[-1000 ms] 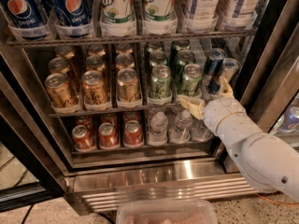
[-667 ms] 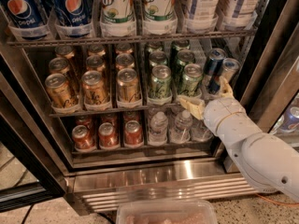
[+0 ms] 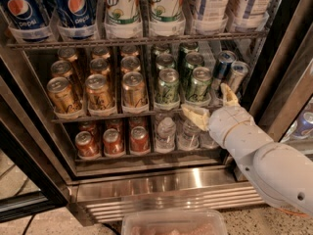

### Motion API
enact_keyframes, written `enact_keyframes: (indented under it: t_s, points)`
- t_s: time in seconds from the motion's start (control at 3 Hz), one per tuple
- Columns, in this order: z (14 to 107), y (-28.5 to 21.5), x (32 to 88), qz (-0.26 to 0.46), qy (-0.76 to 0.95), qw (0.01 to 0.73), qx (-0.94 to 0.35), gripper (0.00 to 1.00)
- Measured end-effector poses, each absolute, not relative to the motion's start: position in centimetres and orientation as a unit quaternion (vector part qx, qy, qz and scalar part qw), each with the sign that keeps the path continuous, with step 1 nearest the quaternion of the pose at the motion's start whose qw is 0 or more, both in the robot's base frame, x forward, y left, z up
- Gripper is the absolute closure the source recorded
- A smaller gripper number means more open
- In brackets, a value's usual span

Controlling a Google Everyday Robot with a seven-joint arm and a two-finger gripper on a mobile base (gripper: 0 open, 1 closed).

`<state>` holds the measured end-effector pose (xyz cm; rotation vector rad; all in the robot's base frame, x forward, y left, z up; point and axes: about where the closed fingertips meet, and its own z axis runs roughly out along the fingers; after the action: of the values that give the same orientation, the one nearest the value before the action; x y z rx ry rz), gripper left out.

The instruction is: Pick green can from middle shelf of fridge

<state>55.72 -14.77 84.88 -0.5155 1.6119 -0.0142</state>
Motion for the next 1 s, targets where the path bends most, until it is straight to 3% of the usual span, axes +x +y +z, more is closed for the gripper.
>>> enact_keyframes:
  t_s: [1.0]
  points:
    - [84.58,-14.46,55.62,-0.007,0.718,0.659,-0.224,0.37]
